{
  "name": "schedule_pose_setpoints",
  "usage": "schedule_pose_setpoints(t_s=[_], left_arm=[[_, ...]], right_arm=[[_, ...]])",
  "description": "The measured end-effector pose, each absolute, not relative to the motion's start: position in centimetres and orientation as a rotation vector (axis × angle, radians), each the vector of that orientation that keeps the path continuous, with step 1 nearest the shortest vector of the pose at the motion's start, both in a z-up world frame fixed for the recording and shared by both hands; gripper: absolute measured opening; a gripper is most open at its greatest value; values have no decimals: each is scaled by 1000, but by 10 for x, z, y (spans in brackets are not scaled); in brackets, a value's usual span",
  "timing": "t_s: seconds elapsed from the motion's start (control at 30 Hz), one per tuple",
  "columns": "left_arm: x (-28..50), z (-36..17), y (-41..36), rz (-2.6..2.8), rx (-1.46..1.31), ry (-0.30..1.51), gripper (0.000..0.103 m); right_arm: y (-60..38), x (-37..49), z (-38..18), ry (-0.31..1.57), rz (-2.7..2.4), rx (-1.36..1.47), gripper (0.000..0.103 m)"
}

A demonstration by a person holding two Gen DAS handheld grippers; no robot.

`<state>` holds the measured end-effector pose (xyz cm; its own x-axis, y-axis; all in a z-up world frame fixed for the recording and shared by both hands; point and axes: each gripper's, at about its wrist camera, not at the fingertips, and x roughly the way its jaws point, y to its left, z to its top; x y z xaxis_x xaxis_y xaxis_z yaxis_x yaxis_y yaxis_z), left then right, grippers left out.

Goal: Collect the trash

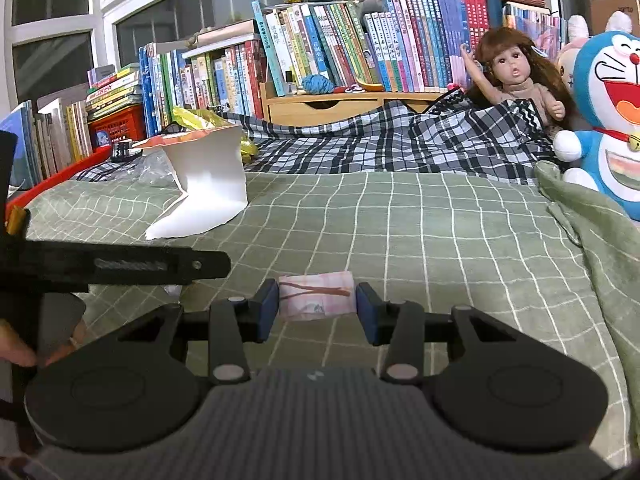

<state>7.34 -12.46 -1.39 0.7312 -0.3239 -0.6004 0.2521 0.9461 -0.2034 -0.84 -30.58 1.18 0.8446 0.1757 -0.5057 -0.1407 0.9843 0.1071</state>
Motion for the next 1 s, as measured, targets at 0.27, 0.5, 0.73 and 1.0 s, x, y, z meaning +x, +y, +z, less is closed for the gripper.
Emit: schedule_pose_setpoints(t_s=[0.27,0.5,0.73,1.0], left_arm=[[49,-7,-103,-387,-114,676,10],[9,7,-68,-399,-88,623,10],[-40,17,-27,-377,-102,625,10],[-105,6,27,-284,-135,715,10]], right_arm=[[-295,-16,11,523,200,76,50],[-276,-31,15,512,252,101,49],[-251,-59,13,506,309,138,49],[-226,-108,-3,526,356,168,49]])
